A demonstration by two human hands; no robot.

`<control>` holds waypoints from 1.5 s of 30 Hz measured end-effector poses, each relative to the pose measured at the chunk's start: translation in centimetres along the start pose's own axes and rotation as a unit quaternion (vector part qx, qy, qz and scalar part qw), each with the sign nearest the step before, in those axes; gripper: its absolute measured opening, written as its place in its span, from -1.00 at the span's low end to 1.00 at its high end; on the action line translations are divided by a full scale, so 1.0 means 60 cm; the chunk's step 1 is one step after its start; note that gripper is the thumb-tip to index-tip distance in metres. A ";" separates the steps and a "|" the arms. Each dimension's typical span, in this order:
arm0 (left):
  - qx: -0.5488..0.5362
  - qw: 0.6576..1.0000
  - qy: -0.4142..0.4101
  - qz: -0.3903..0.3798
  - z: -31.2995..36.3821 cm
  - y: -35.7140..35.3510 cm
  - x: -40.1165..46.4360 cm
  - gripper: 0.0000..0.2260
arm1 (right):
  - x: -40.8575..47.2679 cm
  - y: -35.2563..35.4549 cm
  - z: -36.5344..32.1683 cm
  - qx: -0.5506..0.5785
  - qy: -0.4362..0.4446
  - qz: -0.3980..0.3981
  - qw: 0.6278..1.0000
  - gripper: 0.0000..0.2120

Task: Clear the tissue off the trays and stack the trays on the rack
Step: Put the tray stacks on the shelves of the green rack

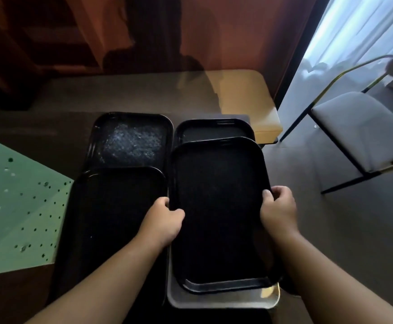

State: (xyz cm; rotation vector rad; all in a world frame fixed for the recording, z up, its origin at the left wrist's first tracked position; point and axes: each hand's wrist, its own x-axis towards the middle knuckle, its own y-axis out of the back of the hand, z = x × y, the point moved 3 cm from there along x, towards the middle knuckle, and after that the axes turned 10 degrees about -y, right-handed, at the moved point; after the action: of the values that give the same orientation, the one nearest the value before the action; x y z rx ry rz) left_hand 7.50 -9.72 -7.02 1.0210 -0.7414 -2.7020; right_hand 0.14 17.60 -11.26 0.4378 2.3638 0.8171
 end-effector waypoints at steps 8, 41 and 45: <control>-0.022 0.998 -0.066 -0.010 0.070 0.007 0.089 -0.35 | 0.077 -0.046 -0.084 -0.005 -0.025 -0.064 0.998 -0.56; 0.172 0.970 -0.020 0.172 -0.282 0.198 -0.075 -0.48 | -0.152 -0.034 -0.042 0.080 -0.038 -0.159 0.983 -0.74; 0.142 0.977 -0.028 0.156 -0.333 0.216 -0.099 -0.47 | -0.221 -0.096 -0.031 0.060 -0.021 -0.170 0.983 -0.81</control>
State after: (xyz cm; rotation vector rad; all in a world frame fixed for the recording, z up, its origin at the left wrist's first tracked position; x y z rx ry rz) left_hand 24.72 -26.92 -9.95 0.7999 -1.2138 -2.4090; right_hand 8.52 6.13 -8.13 0.0915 2.3651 0.5045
